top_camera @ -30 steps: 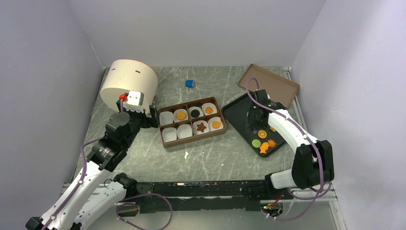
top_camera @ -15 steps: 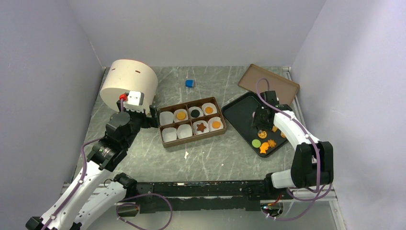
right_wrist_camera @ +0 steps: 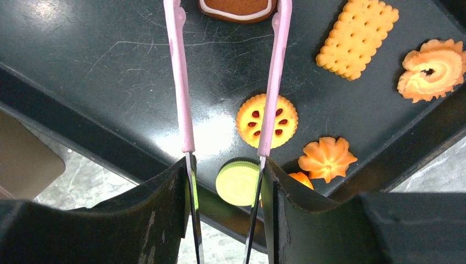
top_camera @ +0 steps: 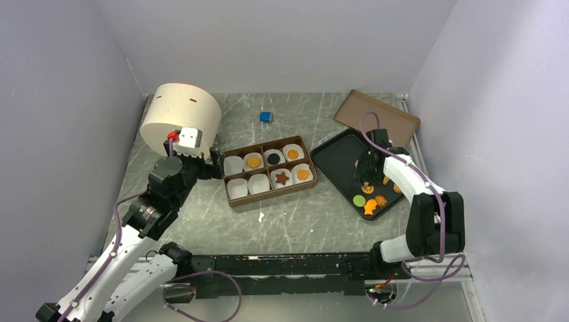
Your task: Pack the cookies
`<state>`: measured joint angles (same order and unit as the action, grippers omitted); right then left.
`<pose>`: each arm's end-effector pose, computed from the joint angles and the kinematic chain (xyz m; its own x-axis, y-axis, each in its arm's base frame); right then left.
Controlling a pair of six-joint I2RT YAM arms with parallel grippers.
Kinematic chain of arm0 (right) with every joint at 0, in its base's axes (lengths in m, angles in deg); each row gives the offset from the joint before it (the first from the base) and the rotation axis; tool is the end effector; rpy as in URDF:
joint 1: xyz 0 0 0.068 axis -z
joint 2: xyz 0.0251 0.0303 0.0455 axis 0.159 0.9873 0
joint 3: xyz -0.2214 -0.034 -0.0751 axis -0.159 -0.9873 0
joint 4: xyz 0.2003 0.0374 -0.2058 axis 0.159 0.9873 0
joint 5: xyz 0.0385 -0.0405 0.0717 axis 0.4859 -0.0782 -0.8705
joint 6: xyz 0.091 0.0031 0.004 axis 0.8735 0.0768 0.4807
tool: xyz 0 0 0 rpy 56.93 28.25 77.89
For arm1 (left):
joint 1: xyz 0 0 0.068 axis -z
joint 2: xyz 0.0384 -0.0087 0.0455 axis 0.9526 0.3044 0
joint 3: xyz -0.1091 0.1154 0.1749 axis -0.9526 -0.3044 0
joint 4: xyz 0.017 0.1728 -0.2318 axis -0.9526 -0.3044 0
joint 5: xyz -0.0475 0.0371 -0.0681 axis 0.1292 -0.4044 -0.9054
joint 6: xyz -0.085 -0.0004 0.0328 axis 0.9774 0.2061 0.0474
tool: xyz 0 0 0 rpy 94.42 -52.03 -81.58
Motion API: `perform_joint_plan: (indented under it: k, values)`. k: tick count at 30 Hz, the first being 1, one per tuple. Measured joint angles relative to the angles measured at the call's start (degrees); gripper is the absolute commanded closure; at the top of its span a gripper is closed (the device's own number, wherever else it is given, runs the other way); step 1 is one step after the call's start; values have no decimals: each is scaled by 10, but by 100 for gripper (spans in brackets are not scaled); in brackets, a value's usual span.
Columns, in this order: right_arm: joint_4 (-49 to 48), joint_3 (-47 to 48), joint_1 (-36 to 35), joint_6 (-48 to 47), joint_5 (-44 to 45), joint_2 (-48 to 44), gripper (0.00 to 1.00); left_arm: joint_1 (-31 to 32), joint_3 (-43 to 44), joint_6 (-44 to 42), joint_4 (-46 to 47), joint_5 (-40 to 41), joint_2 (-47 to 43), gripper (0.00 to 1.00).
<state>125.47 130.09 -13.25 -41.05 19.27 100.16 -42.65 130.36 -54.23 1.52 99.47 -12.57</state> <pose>0.3154 0.0129 0.1122 -0.8468 0.3314 -0.4161 0.3384 0.9391 0.0593 0.2363 -0.1087 0.3143 -0.1918 -0.0571 -0.9798 0.2151 0.9716 -0.0988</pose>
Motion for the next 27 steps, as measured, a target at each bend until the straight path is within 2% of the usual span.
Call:
perform_joint_plan:
  k: [6,18,27]
  values:
    - [-5,0,0,0,1,18,51,0,0,0,0,0,0,4]
    - [-12,0,0,-1,-2,36,65,2,0,0,0,0,0,4]
    - [-12,11,0,-3,-24,35,71,2,0,0,0,0,1,4]
